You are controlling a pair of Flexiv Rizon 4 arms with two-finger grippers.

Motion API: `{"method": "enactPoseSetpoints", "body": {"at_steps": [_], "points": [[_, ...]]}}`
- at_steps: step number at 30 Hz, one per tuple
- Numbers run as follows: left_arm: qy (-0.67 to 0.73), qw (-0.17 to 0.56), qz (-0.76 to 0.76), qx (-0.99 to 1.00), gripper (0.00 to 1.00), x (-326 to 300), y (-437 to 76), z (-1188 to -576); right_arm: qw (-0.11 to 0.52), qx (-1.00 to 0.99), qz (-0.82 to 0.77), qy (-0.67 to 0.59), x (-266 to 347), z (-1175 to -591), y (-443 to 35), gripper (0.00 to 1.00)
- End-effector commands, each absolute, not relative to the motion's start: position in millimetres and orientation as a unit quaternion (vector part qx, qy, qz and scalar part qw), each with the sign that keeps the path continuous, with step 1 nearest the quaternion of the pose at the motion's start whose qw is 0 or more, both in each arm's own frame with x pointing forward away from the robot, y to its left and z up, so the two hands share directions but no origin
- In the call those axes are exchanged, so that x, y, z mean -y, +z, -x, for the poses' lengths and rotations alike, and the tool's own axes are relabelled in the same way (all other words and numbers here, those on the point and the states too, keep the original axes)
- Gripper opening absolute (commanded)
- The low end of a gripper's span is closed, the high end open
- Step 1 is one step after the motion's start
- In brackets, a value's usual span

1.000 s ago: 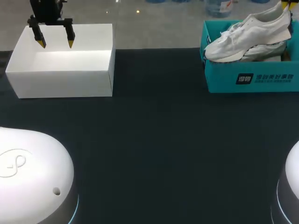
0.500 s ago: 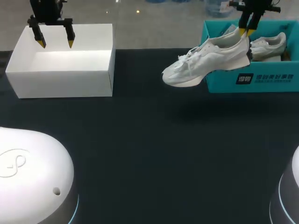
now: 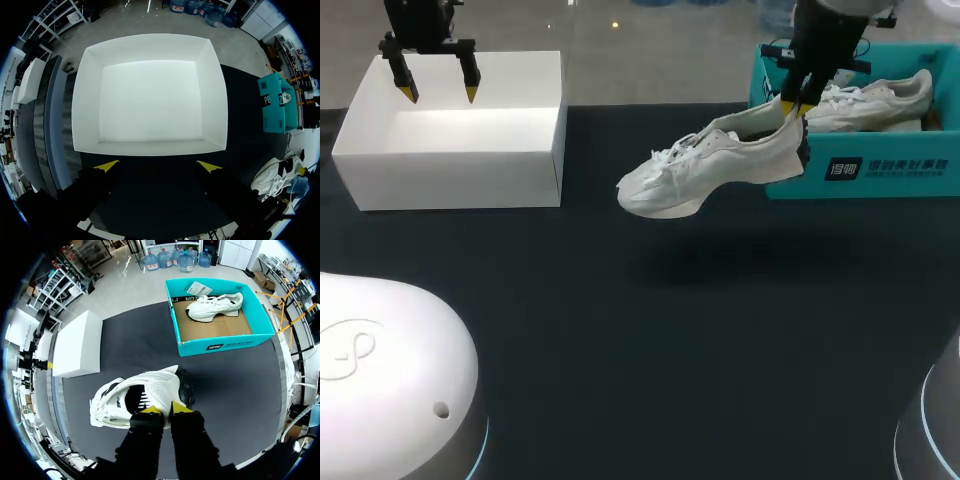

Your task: Take the shoe out of the shoebox, open the shoe tongue, remove and reinsert the insole, then place the shoe into the shoebox

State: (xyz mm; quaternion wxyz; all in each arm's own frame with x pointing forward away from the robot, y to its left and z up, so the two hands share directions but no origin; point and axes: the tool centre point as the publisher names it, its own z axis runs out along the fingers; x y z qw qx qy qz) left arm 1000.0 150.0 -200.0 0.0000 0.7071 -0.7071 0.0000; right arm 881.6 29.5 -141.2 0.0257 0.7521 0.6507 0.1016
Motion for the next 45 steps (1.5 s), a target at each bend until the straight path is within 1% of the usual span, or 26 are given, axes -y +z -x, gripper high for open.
{"method": "enactPoseSetpoints", "body": {"at_steps": [1, 14, 18, 39, 45], "points": [[0.0, 0.0, -0.707, 0.707, 1.0, -150, -200, -1000, 0.018, -0.657, -0.747, 0.103, -41, -877, -148, 0.0], [0.0, 0.0, -0.707, 0.707, 1.0, -150, -200, -1000, -0.021, -0.66, -0.744, 0.102, -89, -831, -161, 0.0], [0.0, 0.0, -0.707, 0.707, 1.0, -150, -200, -1000, -0.052, -0.643, -0.758, 0.093, -93, -819, -168, 0.0], [0.0, 0.0, -0.707, 0.707, 1.0, -150, -200, -1000, -0.052, -0.649, -0.754, 0.091, -92, -817, -166, 0.0], [0.0, 0.0, -0.707, 0.707, 1.0, -150, -200, -1000, -0.058, -0.653, -0.75, 0.093, -95, -810, -173, 0.0]]}}
